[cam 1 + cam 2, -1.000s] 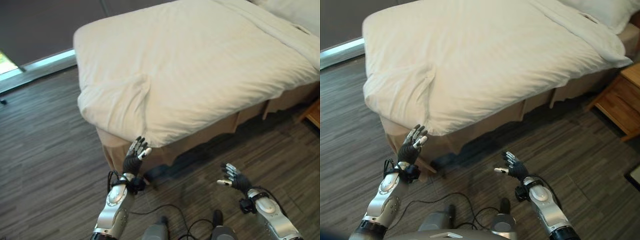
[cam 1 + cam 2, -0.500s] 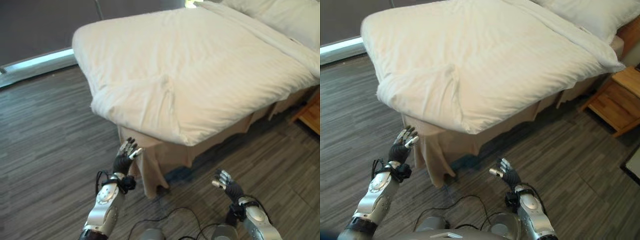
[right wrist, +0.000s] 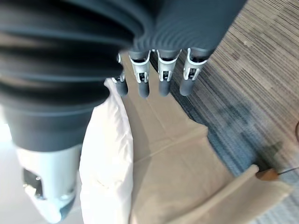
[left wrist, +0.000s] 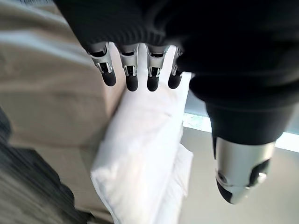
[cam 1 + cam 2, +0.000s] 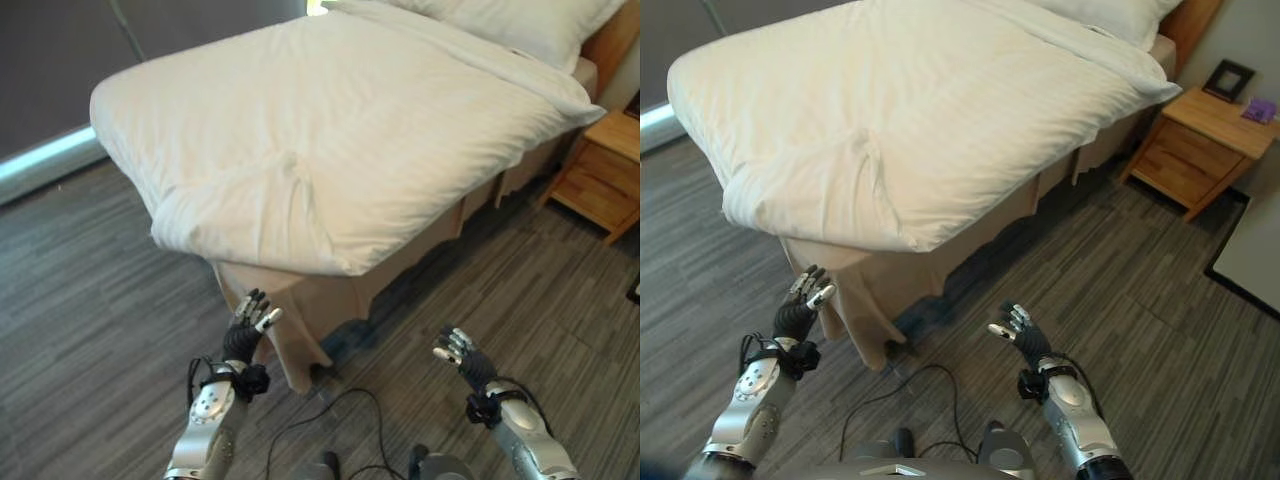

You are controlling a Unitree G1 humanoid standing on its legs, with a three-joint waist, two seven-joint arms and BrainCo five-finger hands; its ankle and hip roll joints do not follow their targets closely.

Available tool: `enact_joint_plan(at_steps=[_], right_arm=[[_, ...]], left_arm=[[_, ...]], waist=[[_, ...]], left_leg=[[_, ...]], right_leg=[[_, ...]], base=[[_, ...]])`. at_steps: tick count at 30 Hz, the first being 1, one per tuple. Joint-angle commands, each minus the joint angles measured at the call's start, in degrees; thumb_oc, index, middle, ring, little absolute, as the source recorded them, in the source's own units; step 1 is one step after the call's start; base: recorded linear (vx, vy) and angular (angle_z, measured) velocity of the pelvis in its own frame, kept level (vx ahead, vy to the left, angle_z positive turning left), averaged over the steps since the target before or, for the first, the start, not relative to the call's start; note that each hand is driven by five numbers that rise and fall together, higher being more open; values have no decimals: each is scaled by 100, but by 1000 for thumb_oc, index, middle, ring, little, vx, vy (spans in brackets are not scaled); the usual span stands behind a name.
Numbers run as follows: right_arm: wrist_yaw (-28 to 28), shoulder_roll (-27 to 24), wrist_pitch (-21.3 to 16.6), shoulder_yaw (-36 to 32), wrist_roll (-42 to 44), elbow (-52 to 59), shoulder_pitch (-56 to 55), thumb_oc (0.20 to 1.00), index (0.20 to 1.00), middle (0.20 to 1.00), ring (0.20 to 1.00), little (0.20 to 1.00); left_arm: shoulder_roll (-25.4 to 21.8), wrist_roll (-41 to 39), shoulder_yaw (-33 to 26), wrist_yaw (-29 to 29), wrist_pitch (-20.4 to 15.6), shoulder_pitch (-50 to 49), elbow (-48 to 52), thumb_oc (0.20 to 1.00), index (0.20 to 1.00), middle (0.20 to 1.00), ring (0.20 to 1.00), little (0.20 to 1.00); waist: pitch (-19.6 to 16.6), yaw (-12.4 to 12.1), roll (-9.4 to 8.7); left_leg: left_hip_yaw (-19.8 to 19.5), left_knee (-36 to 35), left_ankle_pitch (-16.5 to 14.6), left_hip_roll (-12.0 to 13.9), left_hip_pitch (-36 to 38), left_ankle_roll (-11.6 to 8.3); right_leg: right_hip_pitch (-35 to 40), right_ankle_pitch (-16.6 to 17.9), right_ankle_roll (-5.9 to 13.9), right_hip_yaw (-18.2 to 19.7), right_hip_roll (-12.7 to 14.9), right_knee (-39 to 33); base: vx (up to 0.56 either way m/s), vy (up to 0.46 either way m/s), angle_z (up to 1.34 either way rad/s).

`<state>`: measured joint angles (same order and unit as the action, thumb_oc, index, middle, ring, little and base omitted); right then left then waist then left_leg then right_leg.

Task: Making the bed.

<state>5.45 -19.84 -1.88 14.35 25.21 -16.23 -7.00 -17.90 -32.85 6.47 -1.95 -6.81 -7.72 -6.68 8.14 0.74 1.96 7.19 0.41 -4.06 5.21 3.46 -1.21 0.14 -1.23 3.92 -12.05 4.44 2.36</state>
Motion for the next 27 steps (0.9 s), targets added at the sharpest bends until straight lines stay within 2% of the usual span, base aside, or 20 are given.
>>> enact_joint_plan(at_steps=[1, 8, 9, 10, 13, 14, 15, 16, 18, 20, 22, 25, 27], right_arm=[[201, -76, -172, 187, 121, 454, 70, 1000, 1000, 1000, 1000, 1000], [300, -230, -111, 314, -128, 488, -113, 1000, 1000, 1000, 1000, 1000], [267, -231, -125, 316, -148, 505, -65, 1000, 1000, 1000, 1000, 1000], [250, -243, -137, 316, -141, 514, -24, 1000, 1000, 1000, 1000, 1000], [220, -300, -171, 362, -123, 485, 126, 1000, 1000, 1000, 1000, 1000], [169, -328, -172, 376, -180, 452, 185, 1000, 1000, 1000, 1000, 1000], [168, -328, -172, 376, -180, 452, 186, 1000, 1000, 1000, 1000, 1000], [129, -345, -176, 360, -185, 462, 194, 1000, 1000, 1000, 1000, 1000], [107, -366, -205, 278, -137, 512, 151, 1000, 1000, 1000, 1000, 1000], [66, -452, -232, 188, -160, 515, 106, 1000, 1000, 1000, 1000, 1000], [33, -513, -256, 143, -223, 490, 97, 1000, 1000, 1000, 1000, 1000], [28, -551, -272, 77, -325, 448, 121, 1000, 1000, 1000, 1000, 1000], [53, -505, -289, 9, -321, 480, 101, 1000, 1000, 1000, 1000, 1000]], left_arm=[[-145, -72, 15, 109, -149, 1, 397, 1000, 1000, 1000, 1000, 1000], [-127, -51, 173, 105, -129, 77, 405, 1000, 1000, 1000, 1000, 1000], [-69, -48, 200, 56, -140, 171, 364, 1000, 1000, 1000, 1000, 1000], [-45, -72, 210, 40, -148, 214, 345, 1000, 1000, 1000, 1000, 1000], [-47, -152, 223, -1, -217, 296, 327, 1000, 1000, 1000, 1000, 1000], [-18, -213, 248, -17, -221, 344, 319, 1000, 1000, 1000, 1000, 1000], [-17, -213, 249, -17, -221, 346, 318, 1000, 1000, 1000, 1000, 1000], [0, -234, 262, -37, -227, 366, 307, 1000, 1000, 1000, 1000, 1000], [17, -249, 290, -49, -236, 372, 270, 1000, 1000, 1000, 1000, 1000], [26, -243, 329, -102, -257, 422, 234, 1000, 1000, 1000, 1000, 1000], [35, -267, 323, -139, -287, 473, 225, 1000, 1000, 1000, 1000, 1000], [18, -249, 238, -171, -349, 586, 243, 1000, 1000, 1000, 1000, 1000], [-30, -217, 189, -179, -396, 661, 244, 1000, 1000, 1000, 1000, 1000]], waist=[[-185, -156, -258], [-188, -87, -289], [-112, -66, -312], [-73, -61, -326], [128, -155, -359], [163, -158, -377], [167, -158, -376], [173, -155, -371], [140, -94, -309], [93, -35, -165], [69, -9, -40], [5, -5, 90], [-91, -5, 107]], left_leg=[[-326, -206, 307, -334, -40, -8], [-308, -254, 369, -323, -47, -73], [-152, 1, 375, -275, -216, -164], [-128, 236, 334, -265, -336, -201], [-358, 989, 435, -258, -721, -380], [-440, 1067, 519, -49, -842, -430], [-441, 1067, 517, -47, -838, -432], [-542, 989, 564, 81, -828, -437], [-611, 763, 684, 326, -676, -468], [-743, 358, 963, 627, -658, -591], [-787, 79, 1205, 804, -686, -721], [-719, -111, 1359, 877, -655, -837], [-576, -83, 1127, 774, -606, -800]], right_leg=[[298, 58, 203, 7, -39, -327], [448, 131, 172, -13, -103, -678], [415, 132, 187, -218, -46, -602], [374, 110, 176, -257, -13, -529], [335, 85, 111, -229, 78, -436], [349, 75, 122, -207, 196, -445], [353, 73, 122, -207, 195, -444], [371, 63, 147, -145, 278, -444], [412, 8, 205, -80, 397, -387], [422, -98, 294, -24, 549, -273], [474, -177, 348, 45, 648, -190], [653, -203, 451, 102, 824, -168], [747, -133, 524, 99, 958, -219]], base=[[7, -35, -30], [-7, -56, -2], [-102, -89, 14], [-132, -83, 13], [-87, -10, 6], [-25, 55, -7], [28, 95, -18], [66, 81, -22], [129, 155, -3], [175, 248, 7], [194, 272, 12], [207, 291, 12], [194, 280, -13]])
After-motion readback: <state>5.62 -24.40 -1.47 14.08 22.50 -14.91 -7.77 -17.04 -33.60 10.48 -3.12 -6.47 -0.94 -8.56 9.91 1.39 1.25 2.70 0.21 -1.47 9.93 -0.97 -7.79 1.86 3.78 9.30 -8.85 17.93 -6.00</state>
